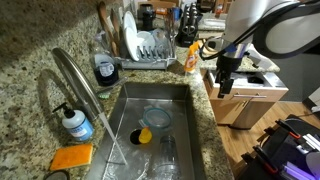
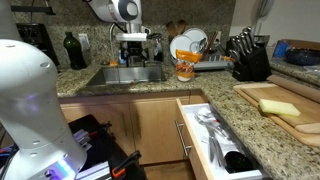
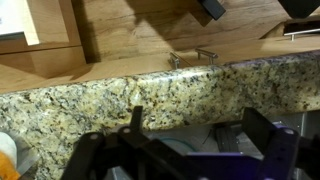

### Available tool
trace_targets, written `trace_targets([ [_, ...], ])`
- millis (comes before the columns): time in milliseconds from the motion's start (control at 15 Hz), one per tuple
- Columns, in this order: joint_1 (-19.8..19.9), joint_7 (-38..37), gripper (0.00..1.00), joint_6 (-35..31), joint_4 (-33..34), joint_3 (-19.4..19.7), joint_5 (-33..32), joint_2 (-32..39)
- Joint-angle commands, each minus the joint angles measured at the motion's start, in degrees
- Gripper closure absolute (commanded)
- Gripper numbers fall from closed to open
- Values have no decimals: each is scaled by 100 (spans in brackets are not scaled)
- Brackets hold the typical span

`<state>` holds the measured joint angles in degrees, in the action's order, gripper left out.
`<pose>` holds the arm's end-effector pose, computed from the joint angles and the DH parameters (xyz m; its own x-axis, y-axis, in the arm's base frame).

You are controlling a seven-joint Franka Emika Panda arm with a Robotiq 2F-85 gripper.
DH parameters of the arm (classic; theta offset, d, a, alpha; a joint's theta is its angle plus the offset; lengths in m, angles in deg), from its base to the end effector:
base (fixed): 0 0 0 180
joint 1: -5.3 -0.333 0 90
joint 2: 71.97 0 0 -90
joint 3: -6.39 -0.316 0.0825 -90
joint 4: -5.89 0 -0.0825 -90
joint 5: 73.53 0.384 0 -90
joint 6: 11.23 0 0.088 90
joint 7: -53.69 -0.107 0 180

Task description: Close the tap

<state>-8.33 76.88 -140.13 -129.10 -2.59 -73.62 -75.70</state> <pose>0.4508 0.1877 0.3516 0.6961 0.7167 -0.0431 0.7171 -0.6969 -0.0061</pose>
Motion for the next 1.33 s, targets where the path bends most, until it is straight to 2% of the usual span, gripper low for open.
trace_targets([
  [0,-64,167,0,-164,809,-241,-524,991],
  [333,-216,666,0,-814,2043,-646,-981,2167],
  [467,-150,842,0,-1260,2394,-805,-777,2474],
  [600,-142,686,0,-1435,2501,-816,-796,2640],
  [667,-187,549,0,-1266,2327,-804,-882,2435],
  [933,-81,713,0,-1318,2493,-852,-766,2653],
  [1067,-81,828,0,-1743,2910,-898,-728,3106],
  [1133,-257,628,0,-1931,3201,-766,-1045,3348],
  [1267,-330,705,0,-2225,3772,-871,-1066,3783],
])
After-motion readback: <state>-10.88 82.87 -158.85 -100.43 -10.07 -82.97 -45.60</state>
